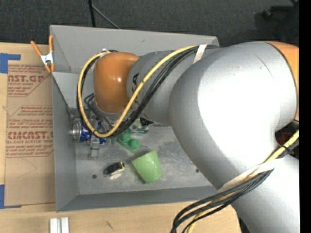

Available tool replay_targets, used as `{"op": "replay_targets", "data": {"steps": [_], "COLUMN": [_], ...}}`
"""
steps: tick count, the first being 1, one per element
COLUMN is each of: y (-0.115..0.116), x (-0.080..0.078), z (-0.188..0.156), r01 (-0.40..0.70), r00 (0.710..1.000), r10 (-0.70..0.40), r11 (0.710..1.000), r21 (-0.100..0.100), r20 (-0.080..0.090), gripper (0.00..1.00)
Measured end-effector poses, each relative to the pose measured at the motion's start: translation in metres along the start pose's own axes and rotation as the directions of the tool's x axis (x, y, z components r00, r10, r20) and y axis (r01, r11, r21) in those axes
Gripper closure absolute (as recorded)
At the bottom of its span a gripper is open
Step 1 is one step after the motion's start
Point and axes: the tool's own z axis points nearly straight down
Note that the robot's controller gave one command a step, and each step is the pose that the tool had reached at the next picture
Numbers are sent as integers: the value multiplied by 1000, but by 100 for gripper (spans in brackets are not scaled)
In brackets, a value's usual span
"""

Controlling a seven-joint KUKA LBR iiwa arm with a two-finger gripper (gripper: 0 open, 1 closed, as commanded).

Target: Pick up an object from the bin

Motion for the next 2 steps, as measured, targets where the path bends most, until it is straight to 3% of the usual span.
{"op": "replay_targets", "data": {"steps": [1,2], "y": [0,-1], "x": [-2,-3], "z": [-2,-3], "r01": [0,-1], "r00": [1000,1000], "r10": [0,1], "r11": [1000,1000], "r21": [-2,-1], "r20": [6,9], "gripper": [0,100]}}
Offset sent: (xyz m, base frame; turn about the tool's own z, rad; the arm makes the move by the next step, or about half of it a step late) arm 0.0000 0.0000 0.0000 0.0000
